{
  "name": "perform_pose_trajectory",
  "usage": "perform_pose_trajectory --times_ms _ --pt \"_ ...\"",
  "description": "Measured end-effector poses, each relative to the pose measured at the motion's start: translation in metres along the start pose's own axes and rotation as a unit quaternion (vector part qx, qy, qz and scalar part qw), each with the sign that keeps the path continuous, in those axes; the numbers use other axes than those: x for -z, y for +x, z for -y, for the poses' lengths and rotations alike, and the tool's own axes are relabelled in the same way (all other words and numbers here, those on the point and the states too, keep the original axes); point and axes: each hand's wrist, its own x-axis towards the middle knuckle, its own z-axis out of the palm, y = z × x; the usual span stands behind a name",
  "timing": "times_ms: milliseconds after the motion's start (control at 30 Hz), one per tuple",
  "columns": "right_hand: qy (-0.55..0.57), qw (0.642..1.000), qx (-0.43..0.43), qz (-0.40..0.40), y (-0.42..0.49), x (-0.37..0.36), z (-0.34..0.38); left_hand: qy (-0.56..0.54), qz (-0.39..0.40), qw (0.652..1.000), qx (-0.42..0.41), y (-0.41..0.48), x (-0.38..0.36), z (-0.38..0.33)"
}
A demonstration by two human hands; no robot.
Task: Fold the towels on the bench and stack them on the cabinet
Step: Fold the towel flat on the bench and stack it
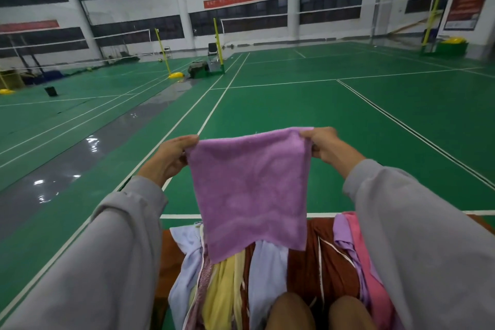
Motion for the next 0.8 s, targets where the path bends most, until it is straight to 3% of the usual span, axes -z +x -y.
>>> perform_pose_trajectory --times_ms 67,133,267,333,500,600,667,767,800 --pt "-0.053 0.999 0.004 0.002 -0.001 0.001 0.004 0.100 0.066 0.993 0.009 -0.002 -0.003 0.004" --pt "-0.045 0.999 0.010 0.012 -0.001 0.004 0.012 0.249 0.099 0.963 -0.022 -0.002 -0.004 0.007" --pt "-0.072 0.996 0.036 0.031 -0.003 0.007 0.028 0.554 0.037 0.809 -0.191 0.001 -0.010 0.004" --pt "-0.137 0.989 0.054 0.018 -0.002 0.009 0.031 0.593 -0.009 0.769 -0.240 0.001 -0.011 -0.001" --pt "-0.292 0.937 0.188 -0.037 -0.003 0.023 0.037 0.561 -0.068 0.770 -0.297 -0.001 -0.010 -0.011" --pt "-0.453 0.841 0.296 -0.017 -0.009 0.033 0.048 0.597 -0.077 0.743 -0.293 -0.005 -0.014 -0.017" --pt "-0.527 0.787 0.321 0.007 -0.015 0.038 0.055 0.633 -0.087 0.714 -0.288 -0.007 -0.016 -0.022" --pt "-0.572 0.757 0.315 -0.014 -0.027 0.045 0.061 0.675 -0.081 0.675 -0.286 -0.010 -0.019 -0.029" --pt "-0.561 0.769 0.305 -0.030 -0.029 0.045 0.063 0.685 -0.078 0.667 -0.284 -0.011 -0.020 -0.031"
